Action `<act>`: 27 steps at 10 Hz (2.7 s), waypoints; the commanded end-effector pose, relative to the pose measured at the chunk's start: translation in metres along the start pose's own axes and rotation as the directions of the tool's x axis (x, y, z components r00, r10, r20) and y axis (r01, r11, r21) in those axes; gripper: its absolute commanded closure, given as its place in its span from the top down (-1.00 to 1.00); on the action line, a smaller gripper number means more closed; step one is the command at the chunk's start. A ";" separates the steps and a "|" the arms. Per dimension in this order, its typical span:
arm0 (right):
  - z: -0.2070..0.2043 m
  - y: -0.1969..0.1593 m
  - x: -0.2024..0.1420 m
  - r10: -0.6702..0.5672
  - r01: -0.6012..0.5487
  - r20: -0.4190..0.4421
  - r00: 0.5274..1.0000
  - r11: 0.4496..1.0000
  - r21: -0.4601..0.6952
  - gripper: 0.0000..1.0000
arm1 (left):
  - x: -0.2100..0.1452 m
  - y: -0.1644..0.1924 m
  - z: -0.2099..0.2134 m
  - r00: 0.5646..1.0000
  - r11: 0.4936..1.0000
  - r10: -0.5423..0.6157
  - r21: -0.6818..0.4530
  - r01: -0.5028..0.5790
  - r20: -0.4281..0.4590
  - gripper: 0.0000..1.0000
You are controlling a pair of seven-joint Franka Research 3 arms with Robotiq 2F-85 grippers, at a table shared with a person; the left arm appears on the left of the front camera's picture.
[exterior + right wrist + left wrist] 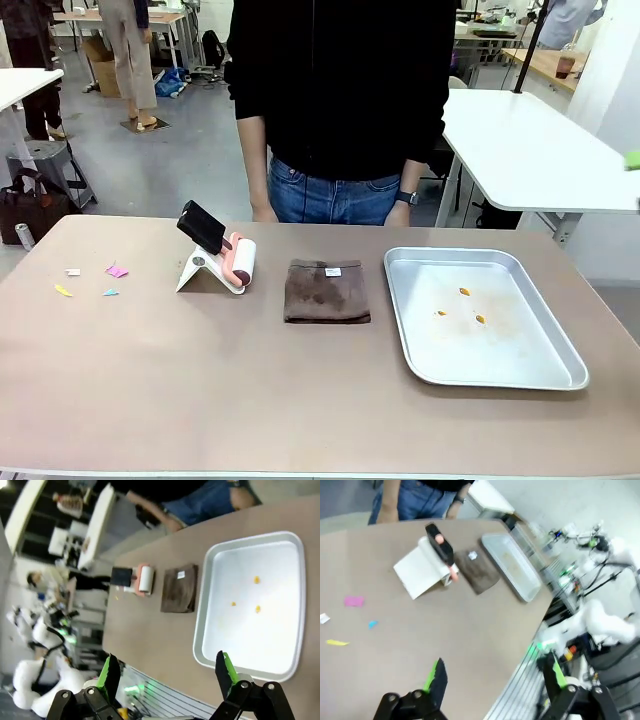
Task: Clean the surface of the table.
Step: Hold the Lint Roller with your left hand and the towel with your right hand.
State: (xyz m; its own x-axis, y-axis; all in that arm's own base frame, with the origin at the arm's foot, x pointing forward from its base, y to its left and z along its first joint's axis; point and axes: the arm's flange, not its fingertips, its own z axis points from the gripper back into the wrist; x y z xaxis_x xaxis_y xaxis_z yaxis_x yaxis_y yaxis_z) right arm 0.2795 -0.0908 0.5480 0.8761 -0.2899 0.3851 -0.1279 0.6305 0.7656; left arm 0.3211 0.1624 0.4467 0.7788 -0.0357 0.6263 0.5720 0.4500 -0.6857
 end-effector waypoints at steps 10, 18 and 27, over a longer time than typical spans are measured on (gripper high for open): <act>-0.024 -0.136 -0.034 -0.194 0.195 -0.025 0.981 0.962 0.193 1.00 | 0.024 0.024 -0.055 0.967 0.976 0.208 -0.100 -0.194 0.145 1.00; -0.018 -0.144 -0.017 -0.228 0.236 -0.067 0.971 0.958 0.161 1.00 | 0.025 0.028 -0.055 0.973 0.979 0.198 -0.080 -0.190 0.116 1.00; -0.229 0.057 0.039 0.243 -0.345 -0.391 0.888 0.913 -0.216 1.00 | 0.133 -0.044 -0.121 0.953 0.990 0.081 0.137 -0.042 -0.291 1.00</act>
State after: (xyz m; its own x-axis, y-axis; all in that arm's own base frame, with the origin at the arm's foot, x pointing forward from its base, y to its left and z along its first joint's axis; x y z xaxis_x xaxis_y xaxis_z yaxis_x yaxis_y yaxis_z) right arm 0.3826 0.0851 0.4912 0.9241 0.1300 0.3592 -0.3160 0.7887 0.5274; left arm 0.4216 0.0316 0.5139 0.8484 -0.2282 0.4776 0.5199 0.5284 -0.6712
